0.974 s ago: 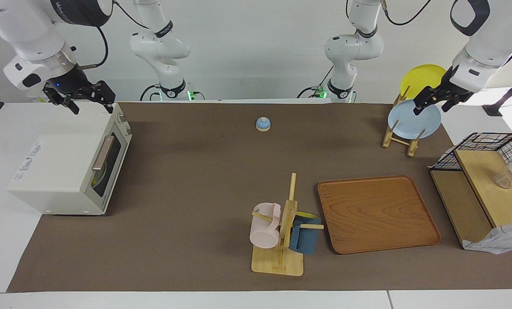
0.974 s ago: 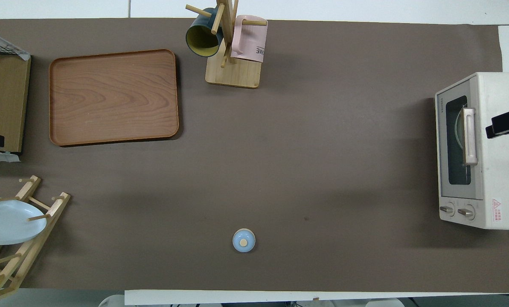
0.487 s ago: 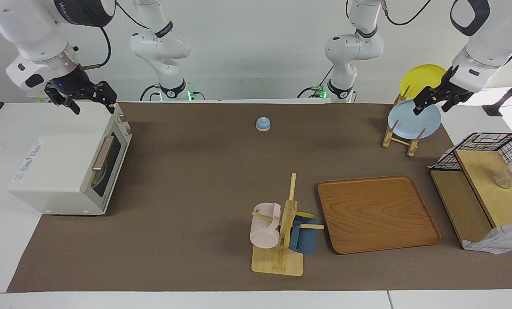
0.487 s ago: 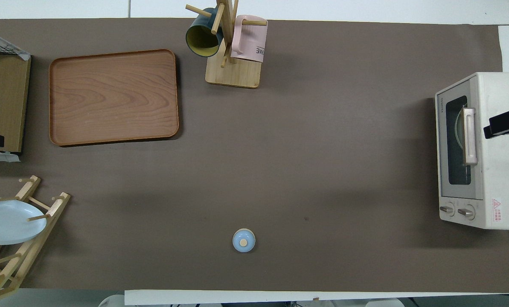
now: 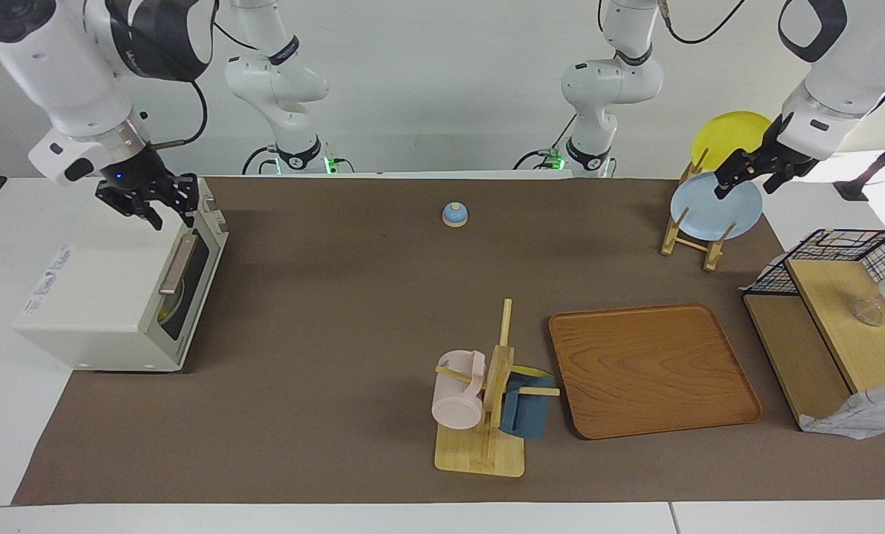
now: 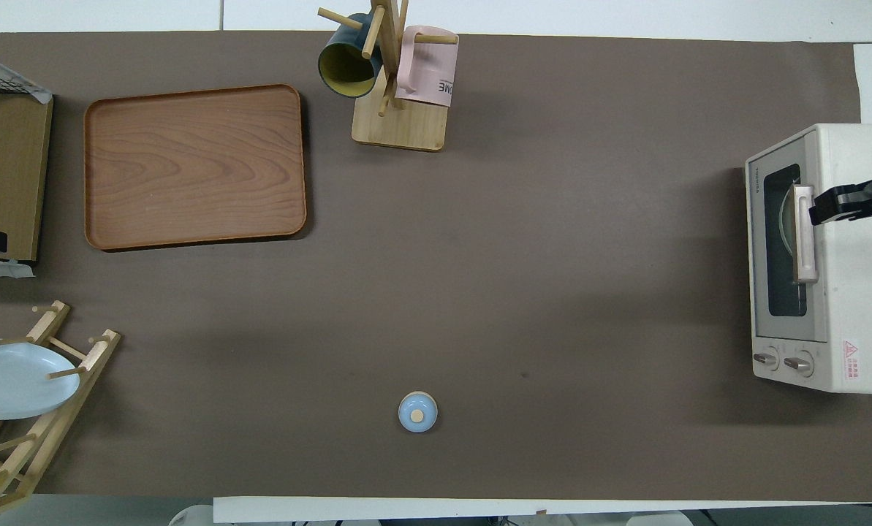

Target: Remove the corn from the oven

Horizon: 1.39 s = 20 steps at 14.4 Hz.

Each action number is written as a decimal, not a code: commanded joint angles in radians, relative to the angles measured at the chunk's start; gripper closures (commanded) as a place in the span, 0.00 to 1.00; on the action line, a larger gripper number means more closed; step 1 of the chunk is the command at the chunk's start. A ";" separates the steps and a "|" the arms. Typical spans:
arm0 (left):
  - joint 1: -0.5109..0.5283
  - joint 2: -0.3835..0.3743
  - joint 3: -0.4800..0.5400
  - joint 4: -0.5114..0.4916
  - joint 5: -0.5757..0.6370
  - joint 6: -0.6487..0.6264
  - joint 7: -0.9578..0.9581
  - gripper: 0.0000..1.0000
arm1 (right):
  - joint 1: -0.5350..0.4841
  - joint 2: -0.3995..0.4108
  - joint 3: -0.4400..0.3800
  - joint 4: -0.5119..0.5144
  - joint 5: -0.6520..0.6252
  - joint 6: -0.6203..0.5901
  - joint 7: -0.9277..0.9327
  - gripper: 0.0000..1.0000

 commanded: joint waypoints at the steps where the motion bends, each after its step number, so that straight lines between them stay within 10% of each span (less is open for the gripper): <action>1: 0.002 -0.023 0.001 -0.021 -0.007 -0.005 -0.010 0.00 | -0.006 -0.006 0.000 -0.083 -0.051 0.084 -0.021 1.00; 10: 0.002 -0.024 0.001 -0.021 -0.007 -0.005 -0.010 0.00 | 0.011 0.086 0.003 -0.219 -0.085 0.292 0.055 1.00; 16: 0.002 -0.024 0.001 -0.021 -0.007 -0.005 -0.010 0.00 | 0.222 0.238 0.006 -0.216 -0.048 0.495 0.326 0.97; 20: 0.002 -0.024 0.001 -0.021 -0.007 -0.005 -0.010 0.00 | 0.250 0.234 0.003 -0.110 0.078 0.362 0.340 0.38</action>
